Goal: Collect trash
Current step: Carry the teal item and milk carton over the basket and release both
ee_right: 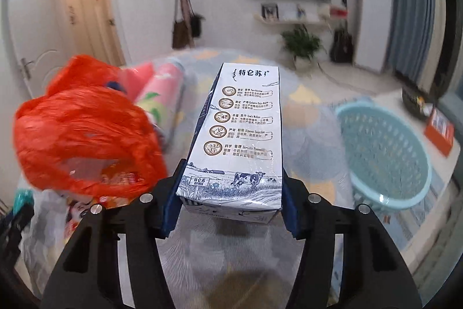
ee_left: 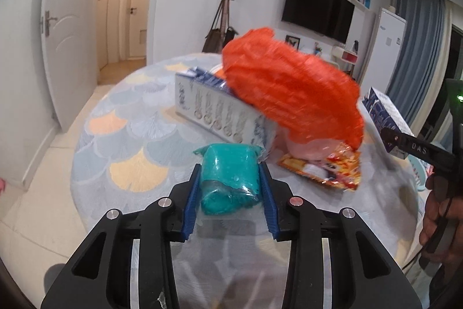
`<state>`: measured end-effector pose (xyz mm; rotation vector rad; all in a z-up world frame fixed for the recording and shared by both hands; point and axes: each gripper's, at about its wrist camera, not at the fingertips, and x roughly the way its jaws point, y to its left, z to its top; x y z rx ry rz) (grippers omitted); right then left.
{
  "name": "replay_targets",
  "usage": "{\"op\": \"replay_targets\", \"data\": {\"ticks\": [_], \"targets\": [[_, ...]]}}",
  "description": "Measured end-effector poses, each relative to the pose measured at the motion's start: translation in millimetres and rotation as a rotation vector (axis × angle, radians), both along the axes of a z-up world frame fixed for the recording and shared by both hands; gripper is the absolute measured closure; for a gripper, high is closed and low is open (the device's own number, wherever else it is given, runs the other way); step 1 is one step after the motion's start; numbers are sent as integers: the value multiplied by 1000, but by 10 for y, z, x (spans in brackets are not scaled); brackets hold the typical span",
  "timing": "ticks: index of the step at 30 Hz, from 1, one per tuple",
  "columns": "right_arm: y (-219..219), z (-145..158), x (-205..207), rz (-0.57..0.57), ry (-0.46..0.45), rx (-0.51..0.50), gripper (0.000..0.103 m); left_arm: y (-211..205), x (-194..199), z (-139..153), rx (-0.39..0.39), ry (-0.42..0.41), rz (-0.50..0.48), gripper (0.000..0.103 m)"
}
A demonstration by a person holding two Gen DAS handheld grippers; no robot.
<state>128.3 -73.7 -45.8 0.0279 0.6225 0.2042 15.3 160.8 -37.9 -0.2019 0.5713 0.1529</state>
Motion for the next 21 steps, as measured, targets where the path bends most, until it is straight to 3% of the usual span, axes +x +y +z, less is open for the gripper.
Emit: {"op": "replay_targets", "data": {"ticks": [4, 7, 21], "targets": [[-28, 179, -296, 40, -131, 2, 50, -121, -51, 121, 19, -36, -21, 67], [-31, 233, -445, 61, -180, -13, 49, -203, -81, 195, 26, -54, -31, 67], [-289, 142, -598, 48, -162, -8, 49, -419, -98, 343, 51, -55, -48, 67]]}}
